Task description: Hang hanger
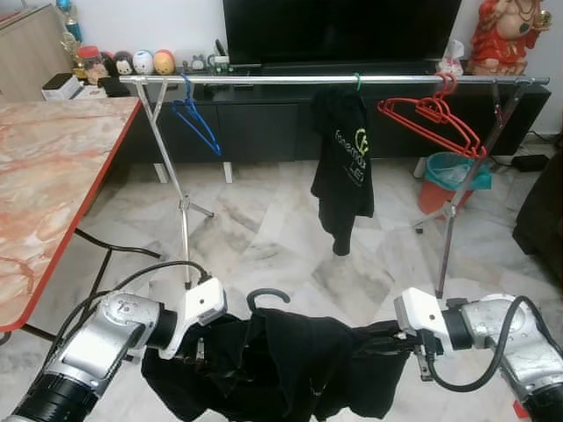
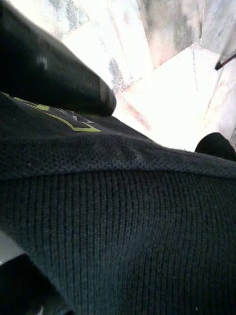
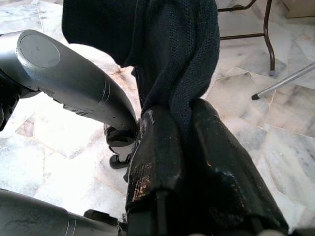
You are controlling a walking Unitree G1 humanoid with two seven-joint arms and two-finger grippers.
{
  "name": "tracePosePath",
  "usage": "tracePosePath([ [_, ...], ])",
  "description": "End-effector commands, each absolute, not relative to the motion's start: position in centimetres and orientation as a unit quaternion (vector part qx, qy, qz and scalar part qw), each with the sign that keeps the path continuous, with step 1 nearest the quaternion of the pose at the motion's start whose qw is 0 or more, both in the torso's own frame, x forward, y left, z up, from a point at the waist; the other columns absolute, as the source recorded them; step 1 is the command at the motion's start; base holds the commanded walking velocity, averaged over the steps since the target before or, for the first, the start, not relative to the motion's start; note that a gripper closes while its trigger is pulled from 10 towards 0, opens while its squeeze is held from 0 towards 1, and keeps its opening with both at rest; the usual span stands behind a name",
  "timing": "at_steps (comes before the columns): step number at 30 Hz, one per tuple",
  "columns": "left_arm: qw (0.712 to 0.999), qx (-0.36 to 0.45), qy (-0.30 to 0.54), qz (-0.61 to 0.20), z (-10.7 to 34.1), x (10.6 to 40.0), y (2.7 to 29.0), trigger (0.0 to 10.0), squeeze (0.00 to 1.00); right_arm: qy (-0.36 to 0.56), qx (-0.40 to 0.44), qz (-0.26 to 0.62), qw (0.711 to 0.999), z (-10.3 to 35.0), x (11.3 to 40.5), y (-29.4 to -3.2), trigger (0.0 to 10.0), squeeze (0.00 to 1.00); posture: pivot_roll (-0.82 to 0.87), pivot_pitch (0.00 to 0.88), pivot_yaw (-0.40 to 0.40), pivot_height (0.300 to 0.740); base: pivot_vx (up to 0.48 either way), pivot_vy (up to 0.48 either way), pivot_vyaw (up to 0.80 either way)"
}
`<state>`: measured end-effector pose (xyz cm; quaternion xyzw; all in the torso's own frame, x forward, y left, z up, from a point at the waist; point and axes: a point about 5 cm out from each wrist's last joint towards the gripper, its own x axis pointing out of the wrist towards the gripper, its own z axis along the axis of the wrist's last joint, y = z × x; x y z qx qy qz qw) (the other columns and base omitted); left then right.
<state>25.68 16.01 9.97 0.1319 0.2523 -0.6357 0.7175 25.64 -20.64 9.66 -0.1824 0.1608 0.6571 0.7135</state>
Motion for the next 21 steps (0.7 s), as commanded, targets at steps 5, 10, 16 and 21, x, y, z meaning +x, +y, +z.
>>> tracePosePath([
  [5,0.711,0.124,0.250,-0.646,10.28,25.60,16.02,0.0,0.00,0.138,-0.180,0.664,0.712,10.40,25.82,-20.01,0.0,0.00,0.07,0.000,0.033,0.740,0.000,0.000,0.00],
  [10,0.706,0.115,0.251,-0.652,10.38,25.41,16.00,0.0,0.00,0.139,-0.178,0.664,0.712,10.27,25.84,-19.96,0.0,0.00,0.08,0.000,0.033,0.740,0.000,0.000,0.00],
  [16,0.702,0.109,0.250,-0.658,10.44,25.26,15.94,0.0,0.00,0.141,-0.178,0.665,0.712,10.16,25.79,-19.94,0.0,0.00,0.08,0.000,0.034,0.740,0.000,0.000,0.00],
  [21,0.698,0.101,0.250,-0.663,10.59,25.17,15.84,0.0,0.00,0.142,-0.178,0.663,0.713,10.04,25.77,-19.93,0.0,0.00,0.07,0.000,0.034,0.740,0.000,0.000,0.00],
])
